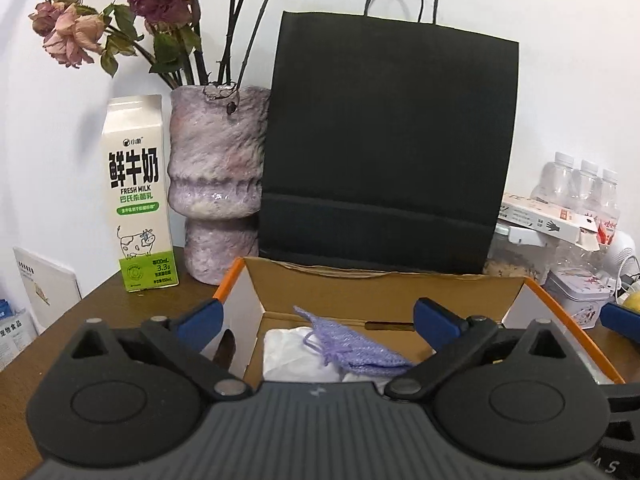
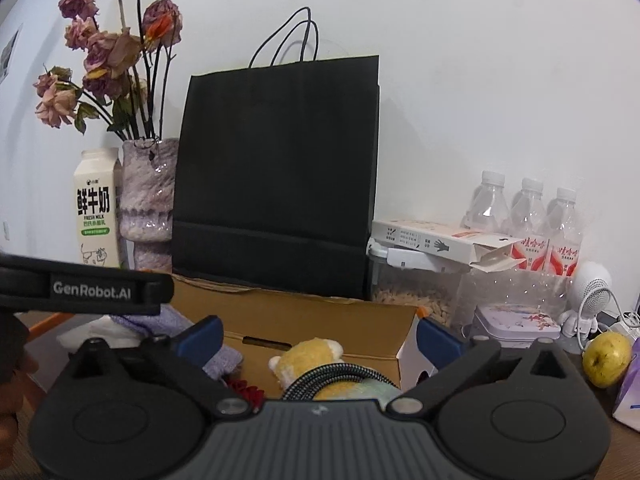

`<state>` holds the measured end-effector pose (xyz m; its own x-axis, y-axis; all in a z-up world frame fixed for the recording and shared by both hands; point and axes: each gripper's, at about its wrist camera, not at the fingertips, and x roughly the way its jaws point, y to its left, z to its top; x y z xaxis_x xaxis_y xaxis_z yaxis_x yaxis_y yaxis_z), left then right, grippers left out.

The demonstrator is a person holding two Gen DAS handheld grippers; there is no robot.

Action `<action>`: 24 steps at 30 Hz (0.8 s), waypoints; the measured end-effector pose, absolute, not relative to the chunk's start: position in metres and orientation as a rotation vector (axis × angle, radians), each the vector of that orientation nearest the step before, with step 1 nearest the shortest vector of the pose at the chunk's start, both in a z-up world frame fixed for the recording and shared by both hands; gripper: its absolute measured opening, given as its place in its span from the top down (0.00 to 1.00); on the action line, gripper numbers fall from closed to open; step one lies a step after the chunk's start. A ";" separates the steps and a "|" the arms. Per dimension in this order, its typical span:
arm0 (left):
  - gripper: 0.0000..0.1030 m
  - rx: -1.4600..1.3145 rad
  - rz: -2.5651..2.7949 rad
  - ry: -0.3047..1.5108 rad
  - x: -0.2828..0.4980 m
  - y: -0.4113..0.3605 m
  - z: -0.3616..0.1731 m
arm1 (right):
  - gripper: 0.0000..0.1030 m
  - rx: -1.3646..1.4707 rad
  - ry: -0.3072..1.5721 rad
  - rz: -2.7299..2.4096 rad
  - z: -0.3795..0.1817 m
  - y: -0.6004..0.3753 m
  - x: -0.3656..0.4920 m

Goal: Organize objects
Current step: 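Open the left tool in the box while the right tool releases the bag inside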

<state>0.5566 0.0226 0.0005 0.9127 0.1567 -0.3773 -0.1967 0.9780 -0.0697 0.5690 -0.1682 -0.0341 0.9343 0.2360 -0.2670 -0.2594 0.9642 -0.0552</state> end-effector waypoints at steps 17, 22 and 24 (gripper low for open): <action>0.00 -0.082 0.185 0.380 0.527 0.025 0.010 | 0.00 -0.059 0.257 0.267 -0.025 -0.174 0.546; 0.00 -0.078 0.183 0.383 0.501 0.028 0.014 | 0.00 -0.052 0.273 0.268 -0.026 -0.179 0.524; 0.00 -0.073 0.179 0.385 0.488 0.027 0.015 | 0.00 -0.051 0.284 0.272 -0.027 -0.180 0.514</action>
<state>0.4877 0.0275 0.0146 0.9112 0.1599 -0.3796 -0.1874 0.9816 -0.0366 0.5139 -0.1801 -0.0267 0.9236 0.2577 -0.2837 -0.2720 0.9622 -0.0116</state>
